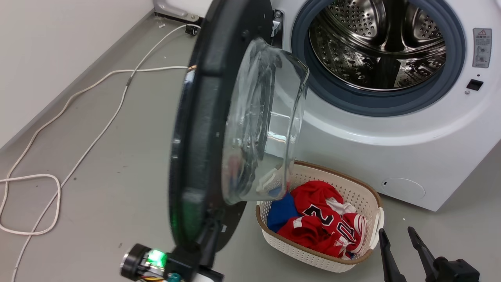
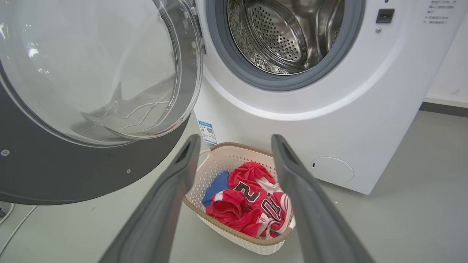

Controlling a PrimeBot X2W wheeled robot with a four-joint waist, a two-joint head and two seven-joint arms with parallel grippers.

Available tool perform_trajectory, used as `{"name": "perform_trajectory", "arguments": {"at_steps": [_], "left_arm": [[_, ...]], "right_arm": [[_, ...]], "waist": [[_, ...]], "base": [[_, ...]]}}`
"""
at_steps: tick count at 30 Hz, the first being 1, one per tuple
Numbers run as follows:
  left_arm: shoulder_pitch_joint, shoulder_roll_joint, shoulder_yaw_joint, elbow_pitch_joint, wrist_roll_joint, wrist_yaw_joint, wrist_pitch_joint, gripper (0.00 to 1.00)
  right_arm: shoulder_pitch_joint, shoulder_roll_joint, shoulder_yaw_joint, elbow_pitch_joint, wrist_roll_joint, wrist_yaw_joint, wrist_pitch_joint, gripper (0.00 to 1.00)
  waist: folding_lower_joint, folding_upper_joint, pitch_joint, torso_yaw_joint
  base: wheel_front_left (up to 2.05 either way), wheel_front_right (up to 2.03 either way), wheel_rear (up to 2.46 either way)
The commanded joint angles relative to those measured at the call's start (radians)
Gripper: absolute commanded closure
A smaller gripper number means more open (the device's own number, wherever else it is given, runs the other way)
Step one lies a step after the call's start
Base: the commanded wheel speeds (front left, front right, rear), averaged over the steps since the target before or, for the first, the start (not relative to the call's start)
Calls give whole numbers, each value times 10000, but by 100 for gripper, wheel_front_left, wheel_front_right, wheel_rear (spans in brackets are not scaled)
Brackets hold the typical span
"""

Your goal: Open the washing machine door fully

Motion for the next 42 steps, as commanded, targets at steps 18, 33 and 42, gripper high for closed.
{"name": "perform_trajectory", "arguments": {"at_steps": [18,33,42], "left_arm": [[-592,281,3814,259,-889,402,29,100],[-2421,595,6371,1730,-1044,-409,28,100],[-3434,777,7425,2530,-916,-761,30,100]], "right_arm": [[-679,22,24,18,-497,-3,-17,0],[-1241,20,-247,-172,-1106,-3,-19,0],[-1484,21,-442,-369,-1316,-3,-17,0]], "waist": [[0,0,1075,-368],[0,0,2145,-653],[0,0,2597,-908]], "base": [[0,0,0],[0,0,0],[0,0,0]]}}
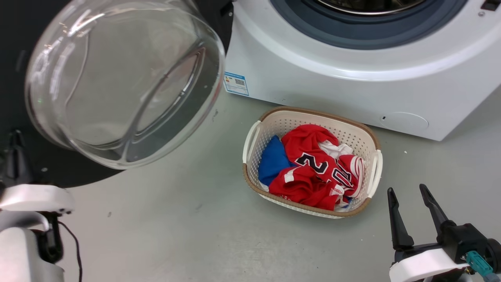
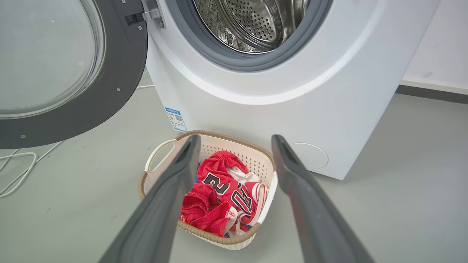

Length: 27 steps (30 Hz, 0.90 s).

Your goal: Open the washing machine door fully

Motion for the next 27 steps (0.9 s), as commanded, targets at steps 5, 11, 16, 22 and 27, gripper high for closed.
{"name": "perform_trajectory", "arguments": {"at_steps": [5,11,16,22,27], "left_arm": [[-648,328,718,653,61,-102,26,100],[-977,420,1173,1247,77,-198,26,100],[-1176,469,1429,1635,201,-365,26,100],[-1037,407,1631,1852,440,-483,24,100],[-595,227,1656,1782,682,-603,24,100]], "right_arm": [[-161,19,-11,-117,-38,-3,-17,0],[-179,19,-30,-136,-4,-3,-17,0],[-233,19,-41,-81,38,-3,-17,0],[-94,20,4,-30,142,-3,-17,0],[88,20,34,-48,349,-3,-17,0]], "waist": [[-1,0,160,-305],[-1,0,237,-452],[-1,0,226,-535],[-1,0,-92,-591],[-1,0,-615,-672]], "base": [[0,0,0],[0,0,0],[0,0,0],[0,0,0],[0,0,0]]}}
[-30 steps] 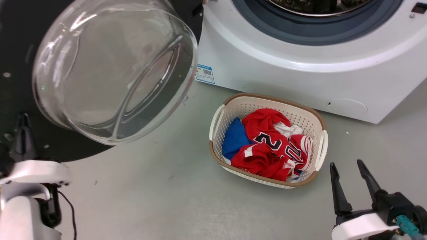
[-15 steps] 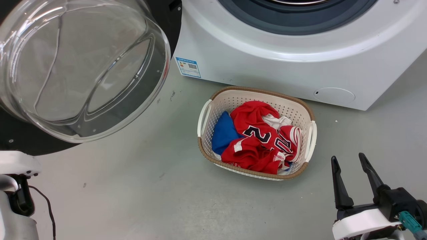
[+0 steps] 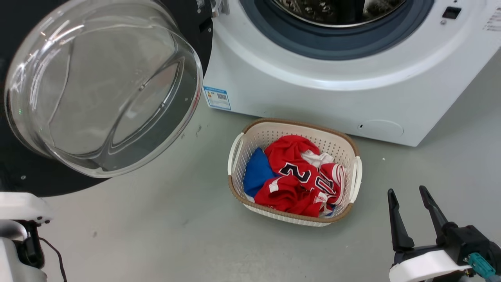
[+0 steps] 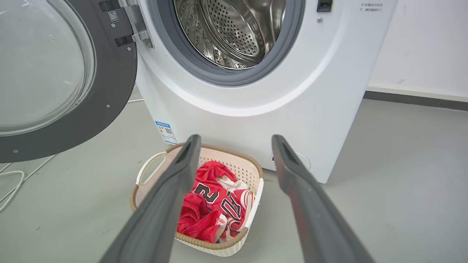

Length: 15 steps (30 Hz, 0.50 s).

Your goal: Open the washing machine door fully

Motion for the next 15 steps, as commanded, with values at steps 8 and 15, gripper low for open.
{"name": "perform_trajectory", "arguments": {"at_steps": [8,15], "left_arm": [[1036,-466,-184,-922,411,-199,23,100],[2017,-1045,-1020,-2321,827,-344,23,100]], "right_arm": [[545,22,44,39,354,-3,-17,0],[1041,21,-91,-78,533,-3,-17,0]], "waist": [[0,0,-1243,-168],[0,0,-2087,-273]], "base": [[0,0,0],[0,0,0]]}}
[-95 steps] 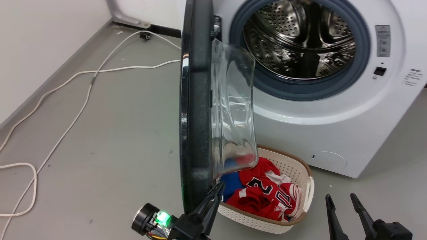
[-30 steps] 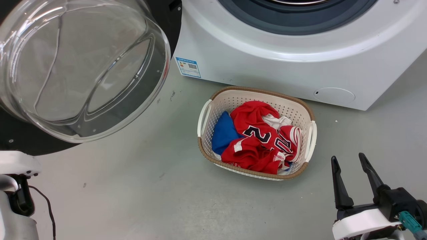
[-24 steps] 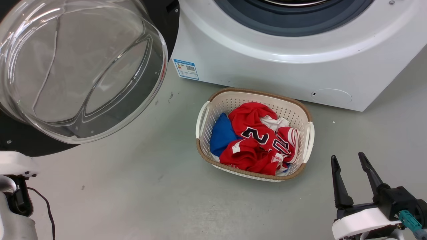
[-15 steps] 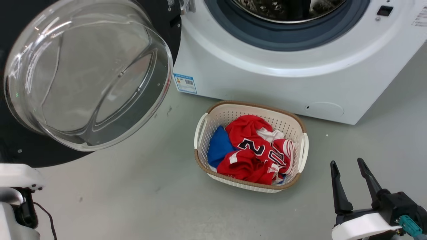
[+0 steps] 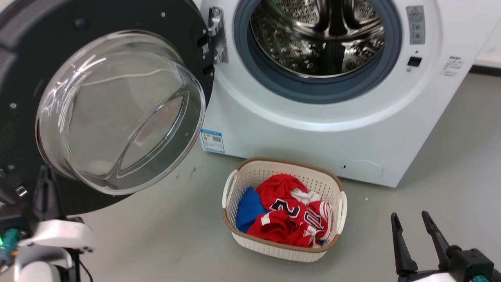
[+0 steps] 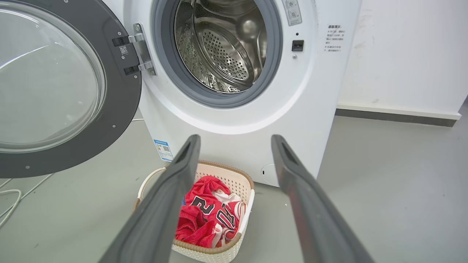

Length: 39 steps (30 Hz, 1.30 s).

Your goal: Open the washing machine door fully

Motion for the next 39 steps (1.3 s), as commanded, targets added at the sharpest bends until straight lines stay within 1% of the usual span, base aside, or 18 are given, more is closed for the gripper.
{"name": "perform_trajectory", "arguments": {"at_steps": [1,5,13,17,22,29,30,31,32,39], "left_arm": [[312,-68,-178,-221,114,-20,23,100],[932,-514,-848,-1027,19,-85,23,100],[1960,-904,-1994,-2493,69,-48,23,100],[2330,-972,-2604,-2748,178,4,23,100],[2759,-1032,-3238,-2729,75,294,23,100],[3115,-1049,-3566,-2688,-136,658,23,100],[3176,-1051,-3595,-2673,-186,707,23,72],[3224,-1055,-3623,-2679,-224,742,23,51],[3249,-1055,-3635,-2724,-243,788,23,0],[3400,-1060,-3742,-2870,-400,840,23,0]], "right_arm": [[160,22,-34,-54,76,-3,-19,0],[264,21,-101,-248,37,-4,-19,0],[347,22,-147,-702,15,-3,-19,0],[423,21,-153,-909,39,-3,-19,0],[577,21,-185,-1186,90,-3,-19,0],[707,22,-184,-1397,129,-3,-19,0],[710,22,-192,-1416,136,-3,-19,0],[709,21,-211,-1438,150,-3,-19,0],[713,21,-214,-1454,161,-3,-19,0],[741,21,-250,-1501,235,-3,-19,0]], "waist": [[0,0,-359,-115],[0,0,-600,-366],[0,0,-798,-1106],[0,0,-866,-1494],[0,0,-928,-1961],[0,0,-934,-2370],[0,0,-935,-2405],[0,0,-937,-2435],[0,0,-939,-2459],[0,0,-969,-2482]], "base": [[0,0,0],[0,0,0],[0,0,0],[0,0,0],[0,0,0],[0,0,0],[0,0,0],[0,0,0],[0,0,0],[0,0,0]]}}
